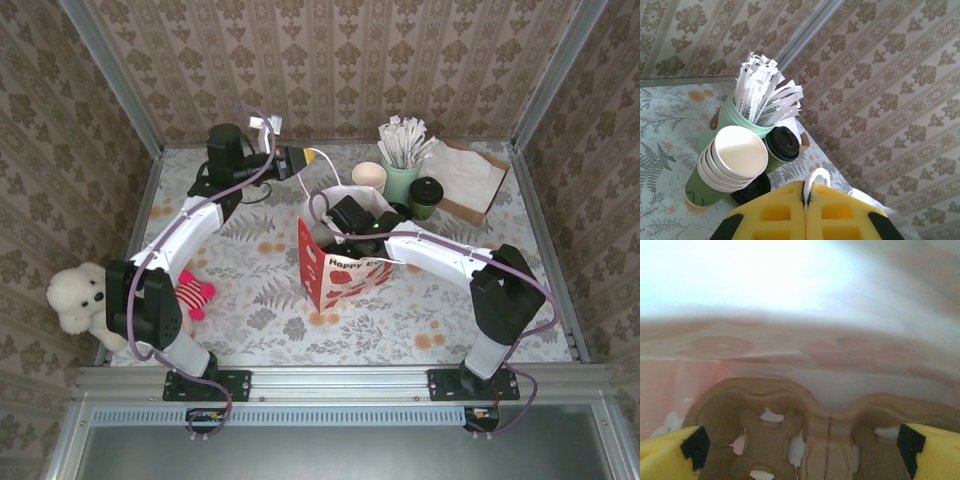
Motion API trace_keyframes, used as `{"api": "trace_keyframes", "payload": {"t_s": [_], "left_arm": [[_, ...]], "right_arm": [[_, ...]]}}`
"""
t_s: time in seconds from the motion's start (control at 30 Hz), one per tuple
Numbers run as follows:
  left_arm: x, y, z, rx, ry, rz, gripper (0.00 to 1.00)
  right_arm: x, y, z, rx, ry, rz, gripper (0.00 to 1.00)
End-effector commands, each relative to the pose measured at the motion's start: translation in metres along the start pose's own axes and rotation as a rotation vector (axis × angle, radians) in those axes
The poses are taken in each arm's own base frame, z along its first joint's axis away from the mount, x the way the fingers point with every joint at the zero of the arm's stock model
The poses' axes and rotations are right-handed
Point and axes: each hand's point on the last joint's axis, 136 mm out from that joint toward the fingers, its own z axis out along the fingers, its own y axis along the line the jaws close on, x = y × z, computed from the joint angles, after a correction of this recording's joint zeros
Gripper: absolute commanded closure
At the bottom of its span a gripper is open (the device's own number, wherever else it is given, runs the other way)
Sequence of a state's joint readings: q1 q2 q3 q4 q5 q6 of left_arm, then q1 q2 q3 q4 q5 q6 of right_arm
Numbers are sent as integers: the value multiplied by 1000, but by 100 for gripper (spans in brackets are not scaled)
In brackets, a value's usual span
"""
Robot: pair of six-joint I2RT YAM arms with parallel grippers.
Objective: Pack the takeout coffee
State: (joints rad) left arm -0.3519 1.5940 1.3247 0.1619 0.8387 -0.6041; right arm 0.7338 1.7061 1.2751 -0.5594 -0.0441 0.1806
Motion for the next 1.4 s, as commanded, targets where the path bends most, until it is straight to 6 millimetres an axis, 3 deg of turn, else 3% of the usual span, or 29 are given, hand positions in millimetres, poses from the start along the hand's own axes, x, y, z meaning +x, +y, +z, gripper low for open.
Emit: {"api": "trace_keyframes", "payload": {"t_s": [0.0, 0.07, 0.23, 0.37, 0.43, 0.5, 0.53, 0.87, 0.93, 1.07, 1.17, 1.3, 1.37], "left_arm": [[-7, -9, 0, 49, 30, 87, 100], [-9, -9, 1, 57, 34, 96, 100], [-9, -13, 3, 96, 49, 126, 100], [-5, -10, 6, 107, 71, 124, 100], [-5, -9, 7, 108, 76, 123, 100], [-6, -11, 7, 115, 74, 129, 100], [-6, -12, 7, 119, 73, 133, 100], [-2, -10, 6, 116, 77, 134, 100], [-3, -11, 6, 120, 78, 141, 100], [-5, -9, 5, 104, 66, 160, 100], [-4, -12, 4, 106, 65, 177, 100], [2, -9, 5, 105, 87, 149, 100], [4, -9, 5, 119, 98, 130, 100]], "right_arm": [[2, 17, -4, -96, 24, -273, 0], [2, 22, -3, -120, 35, -359, 1], [7, 36, -4, -209, 40, -525, 25], [25, 38, 5, -257, 126, -660, 41], [34, 28, 16, -226, 199, -700, 55], [38, 7, 32, -124, 239, -746, 85], [41, 0, 38, -91, 252, -783, 87], [75, -23, 69, -65, 452, -866, 85], [66, -22, 62, -53, 432, -871, 81], [36, 0, 30, -98, 298, -870, 74], [31, 12, 13, -139, 234, -892, 69], [19, 20, 3, -150, 143, -851, 63], [21, 26, 6, -189, 126, -846, 61]]}}
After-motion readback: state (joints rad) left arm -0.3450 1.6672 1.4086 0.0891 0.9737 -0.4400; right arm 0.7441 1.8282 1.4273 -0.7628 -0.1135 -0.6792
